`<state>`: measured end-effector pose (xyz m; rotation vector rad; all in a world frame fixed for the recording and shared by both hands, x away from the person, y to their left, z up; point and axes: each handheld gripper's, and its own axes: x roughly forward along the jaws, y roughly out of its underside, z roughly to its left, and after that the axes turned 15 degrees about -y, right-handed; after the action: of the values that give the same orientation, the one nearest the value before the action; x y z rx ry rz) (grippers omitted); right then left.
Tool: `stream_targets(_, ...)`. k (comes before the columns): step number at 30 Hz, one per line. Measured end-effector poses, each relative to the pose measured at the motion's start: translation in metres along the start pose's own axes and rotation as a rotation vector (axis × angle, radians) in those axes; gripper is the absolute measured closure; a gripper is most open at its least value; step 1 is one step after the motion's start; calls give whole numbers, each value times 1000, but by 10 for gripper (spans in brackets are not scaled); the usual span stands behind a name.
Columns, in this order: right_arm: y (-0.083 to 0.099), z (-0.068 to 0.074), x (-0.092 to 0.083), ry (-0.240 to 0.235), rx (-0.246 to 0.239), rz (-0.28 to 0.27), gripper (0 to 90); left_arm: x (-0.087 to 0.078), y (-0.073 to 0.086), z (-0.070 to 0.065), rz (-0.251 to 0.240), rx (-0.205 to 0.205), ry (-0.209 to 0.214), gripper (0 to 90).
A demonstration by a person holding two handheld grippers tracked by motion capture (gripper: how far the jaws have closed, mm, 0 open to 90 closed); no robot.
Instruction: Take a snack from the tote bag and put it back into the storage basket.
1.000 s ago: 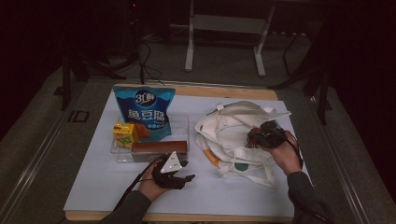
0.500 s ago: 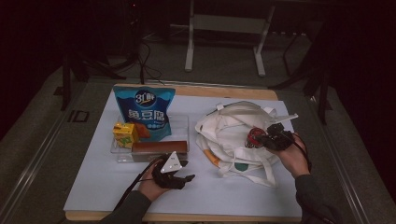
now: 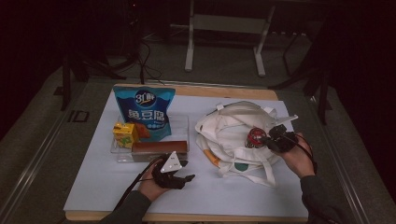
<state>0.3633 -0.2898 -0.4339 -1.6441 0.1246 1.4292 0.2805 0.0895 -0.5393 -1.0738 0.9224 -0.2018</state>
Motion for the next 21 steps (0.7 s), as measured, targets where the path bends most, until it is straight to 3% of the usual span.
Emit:
stream_targets(6, 2, 0, 1, 10, -5, 28, 849, 0, 0, 0, 1, 0, 1, 403)
stream_targets(7, 2, 1, 2, 21, -9, 39, 793, 0, 0, 0, 1, 0, 1, 403)
stream_targets(9, 1, 1, 2, 26, -14, 45, 767, 0, 0, 0, 2, 1, 1, 403)
stream_targets(12, -2, 1, 1, 49, -5, 56, 631, 0, 0, 0, 2, -1, 1, 402)
stream_targets(21, -11, -1, 0, 69, -7, 97, 456, 0, 0, 0, 2, 1, 2, 401)
